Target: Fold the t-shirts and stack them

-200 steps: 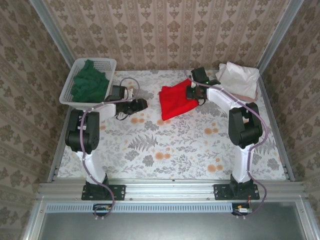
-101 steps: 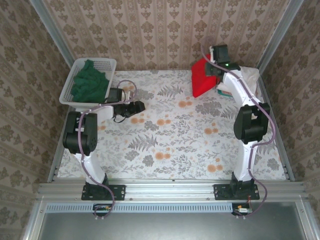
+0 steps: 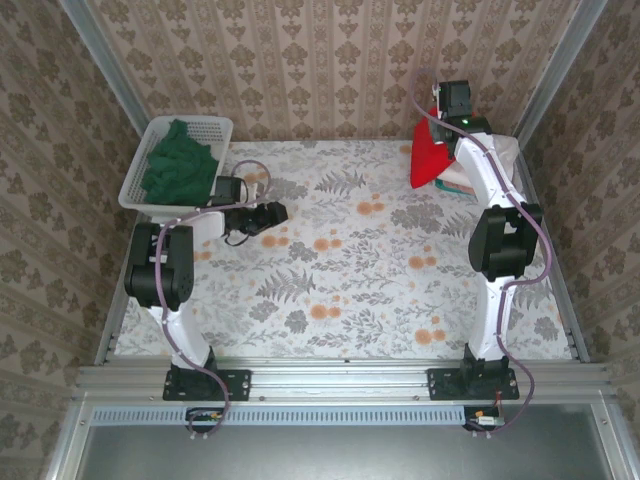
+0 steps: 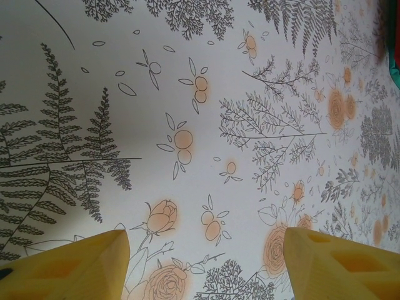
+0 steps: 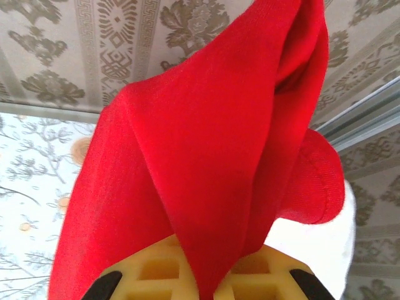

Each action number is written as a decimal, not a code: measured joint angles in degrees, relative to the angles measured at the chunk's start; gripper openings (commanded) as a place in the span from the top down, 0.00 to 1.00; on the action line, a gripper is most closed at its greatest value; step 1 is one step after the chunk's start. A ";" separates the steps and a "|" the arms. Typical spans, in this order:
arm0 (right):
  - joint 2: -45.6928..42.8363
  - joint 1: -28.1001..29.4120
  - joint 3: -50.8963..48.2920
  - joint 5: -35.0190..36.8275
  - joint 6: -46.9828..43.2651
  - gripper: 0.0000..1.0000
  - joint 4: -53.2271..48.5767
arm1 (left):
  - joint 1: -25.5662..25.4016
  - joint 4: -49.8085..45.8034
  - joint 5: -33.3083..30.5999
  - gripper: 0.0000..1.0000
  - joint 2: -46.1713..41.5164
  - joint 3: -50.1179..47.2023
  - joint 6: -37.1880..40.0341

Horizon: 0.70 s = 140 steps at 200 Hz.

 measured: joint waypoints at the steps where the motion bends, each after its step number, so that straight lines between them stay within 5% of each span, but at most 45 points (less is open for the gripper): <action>1: 0.00 0.00 0.00 0.07 -0.09 1.00 0.02 | 0.00 0.00 0.00 0.33 0.00 0.00 0.00; 70: 0.74 0.11 0.76 -0.02 1.20 1.00 -2.29 | -0.02 1.07 2.25 0.32 0.83 0.02 -0.04; 140: 6.10 2.71 14.62 6.10 4.04 1.00 -7.45 | -0.09 0.96 3.87 0.32 1.40 3.39 -0.04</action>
